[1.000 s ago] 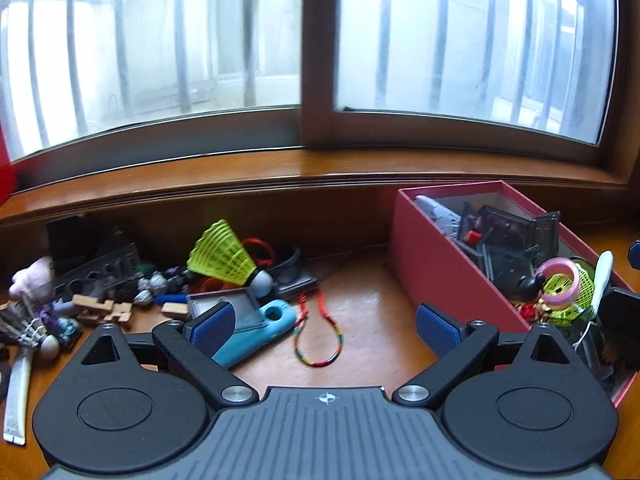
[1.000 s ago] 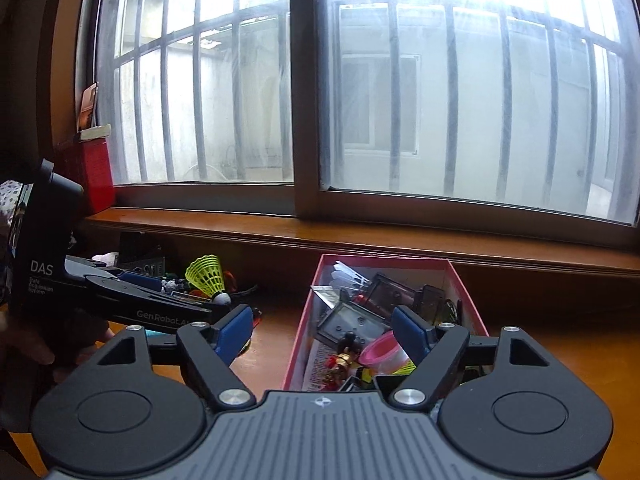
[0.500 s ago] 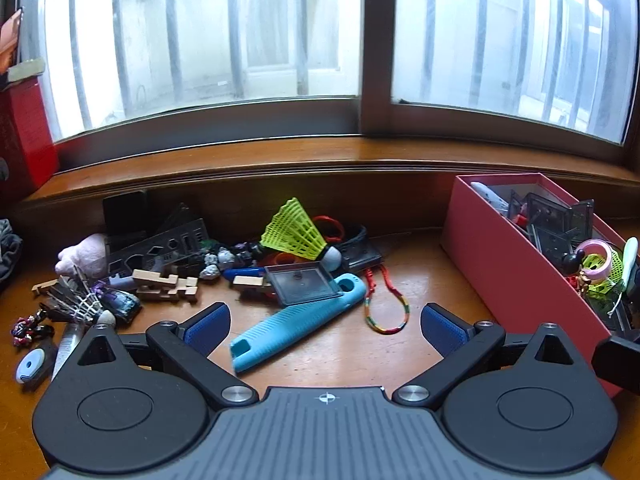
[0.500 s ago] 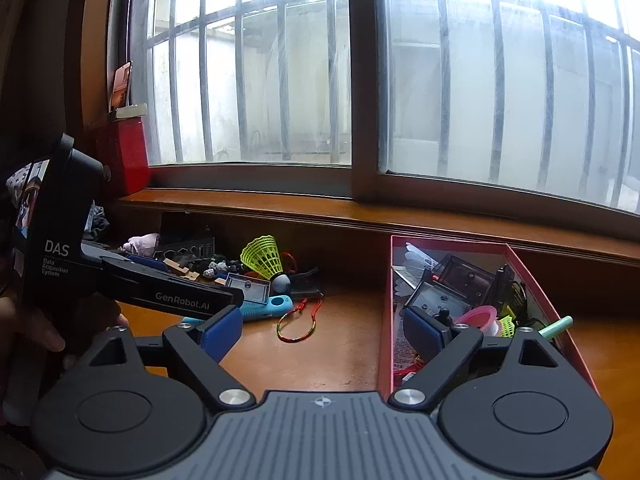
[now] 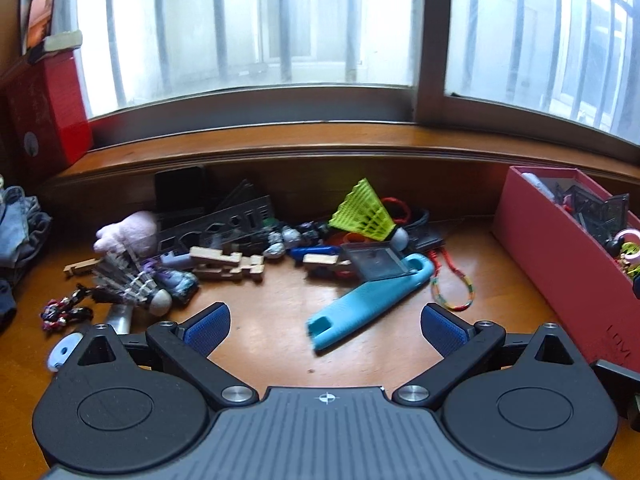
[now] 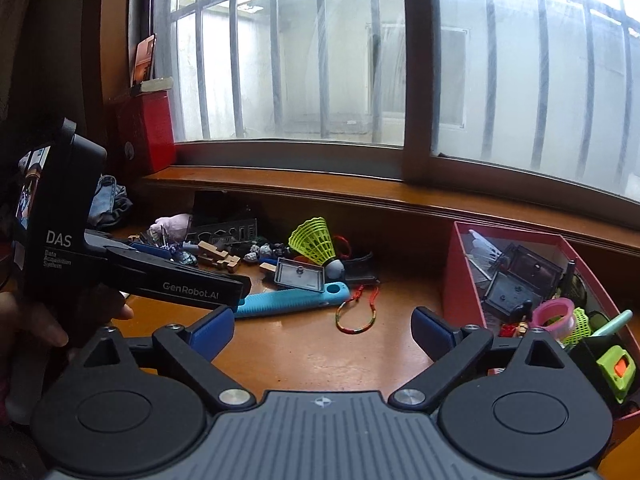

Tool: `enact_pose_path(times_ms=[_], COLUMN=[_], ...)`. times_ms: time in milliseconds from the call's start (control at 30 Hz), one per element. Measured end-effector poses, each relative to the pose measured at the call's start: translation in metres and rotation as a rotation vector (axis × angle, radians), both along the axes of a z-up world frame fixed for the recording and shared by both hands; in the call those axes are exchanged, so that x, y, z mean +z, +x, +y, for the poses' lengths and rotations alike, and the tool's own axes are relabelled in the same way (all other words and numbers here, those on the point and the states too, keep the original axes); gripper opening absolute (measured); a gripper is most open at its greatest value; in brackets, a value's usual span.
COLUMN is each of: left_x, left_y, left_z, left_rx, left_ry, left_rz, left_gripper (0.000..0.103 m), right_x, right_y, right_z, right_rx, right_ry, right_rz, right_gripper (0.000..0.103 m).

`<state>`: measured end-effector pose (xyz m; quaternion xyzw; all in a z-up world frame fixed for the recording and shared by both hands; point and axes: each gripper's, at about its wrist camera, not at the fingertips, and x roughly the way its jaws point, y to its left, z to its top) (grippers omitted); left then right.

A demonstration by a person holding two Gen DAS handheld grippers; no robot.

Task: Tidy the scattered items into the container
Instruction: 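Withdraw both open grippers back over the cluttered desk, then reach the right gripper to the clear square plate and close on it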

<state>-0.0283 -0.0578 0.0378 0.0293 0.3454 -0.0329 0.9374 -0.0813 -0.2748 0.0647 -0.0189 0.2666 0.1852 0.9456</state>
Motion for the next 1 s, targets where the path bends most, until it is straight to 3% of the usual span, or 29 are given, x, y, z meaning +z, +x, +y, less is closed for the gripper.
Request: enact_pose_path(times_ms=[467, 667, 1000], left_x=[-0.026, -0.029, -0.038], left_y=[-0.010, -0.001, 0.024], left_z=[0.093, 0.109, 0.113], left_rx=[0.108, 0.110, 0.066], left_ry=[0.008, 0.026, -0.002], left_rz=[0.043, 0.048, 0.042], left_gripper=[0.103, 0.103, 0.103], right_x=[-0.027, -0.033, -0.043], right_y=[0.018, 0.028, 0.062], right_z=[0.082, 0.106, 0.104], right_rx=[0.093, 0.124, 0.060], right_ry=[-0.020, -0.047, -0.061], right_rz=[0.083, 0.106, 0.154], right_gripper=[0.097, 0.097, 0.101])
